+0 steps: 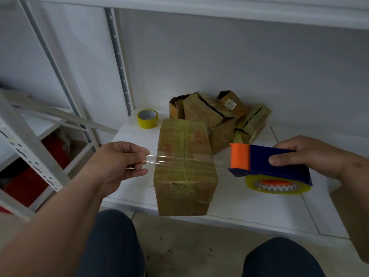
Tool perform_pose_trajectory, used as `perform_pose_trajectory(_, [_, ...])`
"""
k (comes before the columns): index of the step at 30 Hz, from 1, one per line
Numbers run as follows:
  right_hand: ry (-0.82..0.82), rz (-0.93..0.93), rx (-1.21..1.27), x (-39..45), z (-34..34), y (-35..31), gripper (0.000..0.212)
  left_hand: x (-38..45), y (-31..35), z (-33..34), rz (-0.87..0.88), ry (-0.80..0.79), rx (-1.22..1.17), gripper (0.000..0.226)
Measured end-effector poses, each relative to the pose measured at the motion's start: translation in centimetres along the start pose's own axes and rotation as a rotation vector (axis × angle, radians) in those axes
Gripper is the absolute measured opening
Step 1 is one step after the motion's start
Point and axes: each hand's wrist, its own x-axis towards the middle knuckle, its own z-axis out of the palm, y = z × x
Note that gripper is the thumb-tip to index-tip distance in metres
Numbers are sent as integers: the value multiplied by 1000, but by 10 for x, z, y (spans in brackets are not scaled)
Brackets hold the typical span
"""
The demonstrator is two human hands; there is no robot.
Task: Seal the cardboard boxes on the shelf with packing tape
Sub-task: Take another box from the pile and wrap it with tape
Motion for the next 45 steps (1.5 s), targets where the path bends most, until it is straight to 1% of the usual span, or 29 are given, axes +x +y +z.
perform_pose_trajectory(2, [-26,16,6,6,2,5,85,4,-5,1,-32,2,-9,13])
perform_pose_trajectory(6, [-65,54,5,19,5,11,95,11,-16,0,-120,-9,-55,11])
perform_pose_trajectory(10, [-88,82,-1,31,9,17,97,12,-29,-1,-189,3,-92,11])
perform_pose_trajectory(11, [-94,94,4,34,11,19,98,10,-32,-1,-206,-14,-98,14])
perform_pose_trajectory(14, [-116,140,47,43,21,27,98,6,-40,0,-268,-123,-138,44])
perform_pose_trajectory(15, [-122,153,68,46,26,31,97,4,-42,-1,-287,-142,-162,51])
perform_pose_trajectory(17, [-115,176,113,51,34,39,90,4,-43,-2,-310,-140,-190,57])
perform_pose_trajectory(19, [-103,198,163,55,41,46,79,4,-38,-1,-301,-127,-117,58])
perform_pose_trajectory(20, [-99,205,185,56,44,48,76,4,-34,1,-281,-118,-28,59])
perform_pose_trajectory(23, [-105,191,243,59,50,54,82,6,-19,11,-212,-106,356,71])
perform_pose_trajectory(25, [-115,182,266,59,53,56,77,10,-16,16,-149,-145,798,78])
perform_pose_trajectory(26, [-117,179,269,58,55,57,71,13,-18,18,-71,-140,985,77])
perform_pose_trajectory(27, [-113,177,272,57,57,57,64,13,-19,21,43,-90,1074,72])
perform_pose_trajectory(28, [-102,176,273,56,58,57,59,11,-20,25,173,-11,1052,64])
perform_pose_trajectory(29, [-85,177,269,55,59,58,57,8,-22,30,314,55,966,56])
perform_pose_trajectory(30, [-67,180,261,54,60,59,58,5,-25,35,451,81,880,51])
perform_pose_trajectory(31, [-50,184,250,54,61,60,61,3,-27,42,541,46,890,51])
perform_pose_trajectory(32, [-37,188,236,53,62,60,64,0,-32,50,567,-15,986,60])
perform_pose_trajectory(33, [-23,185,211,52,62,58,70,-1,-39,56,558,-64,1108,72])
perform_pose_trajectory(34, [-6,175,169,51,63,55,78,0,-46,59,526,-77,1212,81])
perform_pose_trajectory(35, [13,161,118,51,63,53,90,4,-48,60,491,-69,1258,86])
perform_pose_trajectory(37, [66,128,32,49,61,51,107,7,-45,58,474,-59,1274,84])
perform_pose_trajectory(38, [94,104,7,48,60,52,110,8,-44,56,487,-67,1279,82])
perform_pose_trajectory(40, [127,60,1,48,56,52,105,10,-38,53,497,-94,1284,80])
perform_pose_trajectory(42, [128,57,16,47,53,53,86,13,-37,50,496,-121,1288,80])
perform_pose_trajectory(43, [120,64,13,46,52,56,80,15,-36,49,496,-128,1281,80])
perform_pose_trajectory(44, [109,72,-7,45,51,59,80,17,-35,46,492,-134,1271,80])
perform_pose_trajectory(45, [101,83,-41,43,49,64,86,19,-35,44,485,-142,1255,80])
